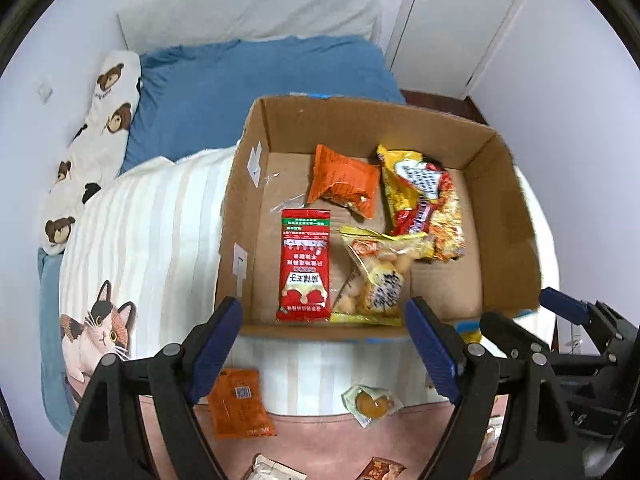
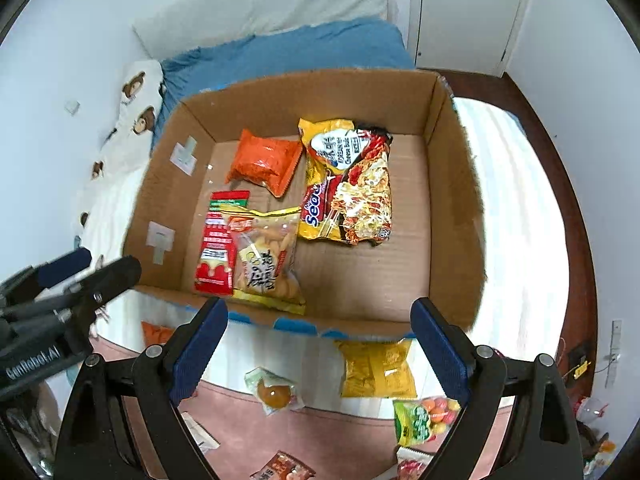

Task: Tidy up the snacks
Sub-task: 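Grasp the brown snack packet with the left tool while the right grasps the oat cookie packet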

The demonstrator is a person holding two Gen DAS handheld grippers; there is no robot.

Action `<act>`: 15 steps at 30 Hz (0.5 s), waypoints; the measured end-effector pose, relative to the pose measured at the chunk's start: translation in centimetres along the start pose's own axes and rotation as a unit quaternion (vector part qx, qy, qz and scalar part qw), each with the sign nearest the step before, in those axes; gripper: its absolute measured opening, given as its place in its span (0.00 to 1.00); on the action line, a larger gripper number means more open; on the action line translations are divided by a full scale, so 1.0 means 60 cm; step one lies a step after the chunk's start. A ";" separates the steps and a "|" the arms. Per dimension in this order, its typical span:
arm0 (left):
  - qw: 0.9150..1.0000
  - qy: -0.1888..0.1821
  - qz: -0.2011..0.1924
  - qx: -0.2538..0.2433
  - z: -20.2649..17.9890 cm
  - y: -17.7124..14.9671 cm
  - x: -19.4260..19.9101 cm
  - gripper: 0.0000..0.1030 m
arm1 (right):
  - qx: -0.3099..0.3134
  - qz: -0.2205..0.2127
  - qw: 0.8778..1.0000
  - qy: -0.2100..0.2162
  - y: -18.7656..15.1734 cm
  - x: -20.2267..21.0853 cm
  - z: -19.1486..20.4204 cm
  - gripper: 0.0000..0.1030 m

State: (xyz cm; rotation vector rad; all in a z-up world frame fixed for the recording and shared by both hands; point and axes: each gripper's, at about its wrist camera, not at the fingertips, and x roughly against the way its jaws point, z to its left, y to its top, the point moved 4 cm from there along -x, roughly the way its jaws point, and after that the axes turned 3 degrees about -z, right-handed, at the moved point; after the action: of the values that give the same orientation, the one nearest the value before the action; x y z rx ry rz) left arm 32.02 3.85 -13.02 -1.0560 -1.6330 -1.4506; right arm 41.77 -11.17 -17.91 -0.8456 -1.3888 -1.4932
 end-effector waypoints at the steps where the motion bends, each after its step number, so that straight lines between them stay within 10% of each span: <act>1: 1.000 0.001 -0.005 0.000 -0.001 -0.005 0.005 0.81 | 0.000 -0.008 1.000 0.000 -0.003 0.009 0.003 0.92; 15: 0.998 -0.002 -0.053 0.016 0.011 -0.090 0.102 0.81 | -0.027 -0.039 0.998 0.041 -0.089 0.120 0.007 0.92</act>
State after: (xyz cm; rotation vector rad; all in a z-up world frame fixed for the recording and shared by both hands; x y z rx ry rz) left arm 24.52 5.05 -9.88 -0.9686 -1.7323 -1.4848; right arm 34.20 -12.12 -13.21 -0.7620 -1.3408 -1.6132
